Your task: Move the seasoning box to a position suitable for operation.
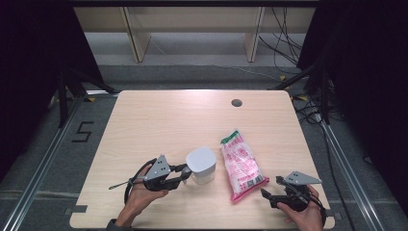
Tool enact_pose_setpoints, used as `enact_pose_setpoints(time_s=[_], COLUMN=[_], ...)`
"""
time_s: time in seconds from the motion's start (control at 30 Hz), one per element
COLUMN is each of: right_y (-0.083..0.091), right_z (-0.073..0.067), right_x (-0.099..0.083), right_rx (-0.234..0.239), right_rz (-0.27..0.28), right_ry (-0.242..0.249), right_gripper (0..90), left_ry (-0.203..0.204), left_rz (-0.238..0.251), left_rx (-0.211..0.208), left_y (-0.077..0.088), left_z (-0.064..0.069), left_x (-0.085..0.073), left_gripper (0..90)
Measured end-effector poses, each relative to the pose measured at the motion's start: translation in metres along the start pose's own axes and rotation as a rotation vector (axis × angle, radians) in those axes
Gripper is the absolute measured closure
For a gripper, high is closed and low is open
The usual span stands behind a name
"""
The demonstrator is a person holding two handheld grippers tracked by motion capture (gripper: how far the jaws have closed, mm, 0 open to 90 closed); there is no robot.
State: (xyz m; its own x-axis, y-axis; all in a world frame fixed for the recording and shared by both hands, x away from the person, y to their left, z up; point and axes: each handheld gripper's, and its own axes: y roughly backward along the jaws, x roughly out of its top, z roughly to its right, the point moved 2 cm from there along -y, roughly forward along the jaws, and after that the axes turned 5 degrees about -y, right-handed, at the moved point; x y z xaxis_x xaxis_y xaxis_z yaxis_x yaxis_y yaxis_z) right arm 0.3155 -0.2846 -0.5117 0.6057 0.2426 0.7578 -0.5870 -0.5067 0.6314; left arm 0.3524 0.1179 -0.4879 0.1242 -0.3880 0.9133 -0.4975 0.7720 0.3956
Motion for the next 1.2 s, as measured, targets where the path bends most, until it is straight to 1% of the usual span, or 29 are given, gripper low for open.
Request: enact_pose_setpoints(time_s=[0.03, 0.07, 0.1, 0.13, 0.17, 0.2, 0.23, 0.27, 0.3, 0.33, 0.37, 0.43, 0.47, 0.5, 0.53, 0.63, 0.67, 0.8, 0.83, 0.87, 0.9, 0.93, 1.0, 1.03, 1.07, 1.1, 1.13, 1.17, 1.2], right_y=[0.000, 0.000, 0.000, -0.001, -0.001, -0.001, -0.001, -0.001, -0.001, -0.001, -0.001, -0.001, 0.000, 0.000, 0.000, 0.000, 0.000, 0.000, 0.000, 0.000, 0.000, -0.001, 0.000, 0.000, 0.000, 0.000, -0.001, -0.001, 0.000], right_z=[0.000, -0.003, -0.002, -0.001, -0.002, -0.002, 0.000, -0.001, -0.001, 0.000, 0.000, 0.000, -0.001, -0.003, 0.000, 0.000, 0.000, 0.001, 0.000, -0.002, -0.002, 0.001, 0.000, 0.001, -0.002, -0.002, -0.001, 0.002, -0.002], right_x=[0.000, -0.001, -0.001, 0.000, 0.000, 0.000, 0.000, 0.000, 0.000, 0.000, 0.000, 0.000, 0.000, 0.000, 0.000, 0.000, 0.000, 0.000, 0.000, 0.000, 0.000, 0.000, 0.000, 0.000, -0.001, 0.000, 0.000, 0.001, 0.000], right_rx=[0.002, 0.001, 0.000, 0.000, 0.001, 0.002, 0.002, 0.002, 0.003, 0.002, 0.004, 0.004, 0.005, 0.003, 0.002, -0.006, -0.006, -0.008, -0.004, -0.003, -0.004, -0.003, -0.003, -0.008, -0.008, -0.002, -0.010, -0.004, -0.003], right_rz=[0.000, -0.007, -0.005, -0.003, -0.005, -0.005, -0.001, 0.000, -0.001, -0.002, -0.006, -0.003, -0.003, -0.006, 0.001, 0.000, 0.001, -0.007, -0.002, -0.009, -0.009, -0.006, -0.006, -0.007, -0.005, -0.011, -0.019, -0.013, -0.023], right_ry=[0.000, -0.034, -0.028, -0.014, -0.020, -0.020, 0.001, 0.000, 0.001, 0.002, 0.000, 0.002, -0.005, -0.031, 0.001, -0.002, -0.002, 0.001, -0.007, -0.036, -0.032, -0.001, -0.014, 0.001, -0.033, -0.033, -0.022, 0.000, -0.035], right_gripper=[20.8, 20.8, 20.8, 20.8, 20.8, 20.8, 20.8, 20.8, 20.8, 20.8, 20.8, 20.8, 20.8, 20.8, 20.8, 20.9, 20.9, 21.0, 21.0, 21.0, 21.0, 21.0, 21.0, 21.1, 21.2, 21.1, 21.1, 21.1, 21.1], left_ry=[-0.034, -0.022, 0.011, 0.004, -0.021, 0.004, 0.002, -0.020, -0.010, -0.011, -0.013, -0.034, -0.022, -0.014, 0.000, 0.007, -0.001, 0.035, 0.033, 0.041, 0.035, 0.020, 0.023, 0.026, 0.022, 0.020, 0.020, 0.018, 0.023], left_rz=[-0.001, 0.001, 0.001, -0.001, -0.005, 0.006, 0.010, 0.007, 0.003, 0.001, -0.004, -0.023, -0.025, -0.016, -0.022, -0.025, -0.030, -0.015, -0.013, -0.007, -0.013, -0.022, -0.020, -0.019, -0.022, -0.021, -0.024, -0.022, -0.021], left_rx=[-0.001, 0.011, 0.031, 0.037, 0.041, 0.036, 0.034, 0.037, 0.049, 0.057, 0.066, 0.087, 0.088, 0.086, 0.095, 0.113, 0.117, 0.123, 0.134, 0.142, 0.159, 0.170, 0.164, 0.174, 0.180, 0.177, 0.176, 0.181, 0.177], left_y=[0.000, -0.002, -0.003, -0.005, -0.005, -0.007, -0.007, -0.007, -0.007, -0.009, -0.009, -0.010, -0.010, -0.011, -0.010, -0.009, -0.007, -0.006, -0.007, -0.009, -0.012, -0.015, -0.016, -0.017, -0.018, -0.018, -0.019, -0.019, -0.020], left_z=[-0.002, -0.002, 0.000, -0.002, -0.004, -0.004, -0.005, -0.007, -0.007, -0.008, -0.009, -0.011, -0.012, -0.014, -0.015, -0.019, -0.021, -0.028, -0.030, -0.031, -0.033, -0.035, -0.038, -0.039, -0.039, -0.040, -0.040, -0.040, -0.041], left_x=[0.001, 0.001, 0.002, 0.002, 0.003, 0.002, 0.002, 0.002, 0.001, 0.001, 0.000, -0.002, -0.004, -0.006, -0.007, -0.011, -0.011, -0.014, -0.015, -0.015, -0.015, -0.015, -0.016, -0.016, -0.016, -0.015, -0.015, -0.015, -0.015], left_gripper=[68.4, 68.4, 68.4, 68.4, 68.4, 68.4, 68.3, 68.1, 67.4, 63.2, 62.5, 64.2, 64.5, 64.6, 63.7, 60.4, 60.8, 62.8, 63.0, 64.5, 64.9, 66.9, 68.1, 68.1, 68.2, 68.3, 68.3, 68.3, 68.3])
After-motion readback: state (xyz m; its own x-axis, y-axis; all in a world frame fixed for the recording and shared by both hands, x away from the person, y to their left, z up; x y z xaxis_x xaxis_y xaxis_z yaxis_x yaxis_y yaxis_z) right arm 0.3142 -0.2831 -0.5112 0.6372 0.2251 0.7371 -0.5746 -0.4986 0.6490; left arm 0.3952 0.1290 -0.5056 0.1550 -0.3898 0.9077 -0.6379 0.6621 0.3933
